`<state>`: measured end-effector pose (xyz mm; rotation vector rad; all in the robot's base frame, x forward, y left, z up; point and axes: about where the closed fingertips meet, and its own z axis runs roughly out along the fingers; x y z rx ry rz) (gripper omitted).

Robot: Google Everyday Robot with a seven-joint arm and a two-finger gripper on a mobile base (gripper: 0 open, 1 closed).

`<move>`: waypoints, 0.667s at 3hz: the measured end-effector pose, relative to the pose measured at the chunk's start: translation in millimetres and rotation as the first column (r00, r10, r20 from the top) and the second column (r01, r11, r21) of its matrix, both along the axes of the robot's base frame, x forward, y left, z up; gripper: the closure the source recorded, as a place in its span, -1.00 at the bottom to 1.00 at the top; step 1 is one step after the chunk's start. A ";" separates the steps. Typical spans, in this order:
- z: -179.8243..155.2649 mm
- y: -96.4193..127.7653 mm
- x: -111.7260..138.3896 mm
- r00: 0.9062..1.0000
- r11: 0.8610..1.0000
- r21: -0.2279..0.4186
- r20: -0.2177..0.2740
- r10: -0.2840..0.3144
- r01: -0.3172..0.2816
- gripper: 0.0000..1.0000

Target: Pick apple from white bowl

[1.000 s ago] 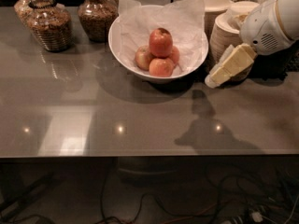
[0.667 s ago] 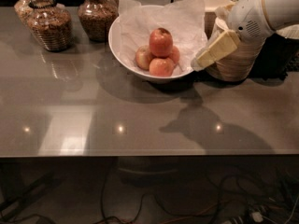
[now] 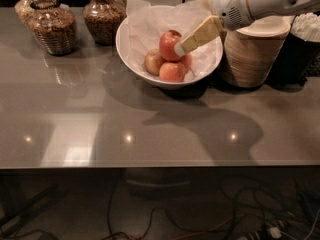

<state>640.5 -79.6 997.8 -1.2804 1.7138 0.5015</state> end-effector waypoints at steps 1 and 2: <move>-6.5 20.8 17.6 0.998 0.996 0.058 0.011 0.064 -0.064 -1.00; -21.3 30.5 32.8 0.994 0.989 0.098 0.016 0.107 -0.108 -1.00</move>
Offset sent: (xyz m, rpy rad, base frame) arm 0.0510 0.0344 -0.0374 0.1476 -0.0174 0.1508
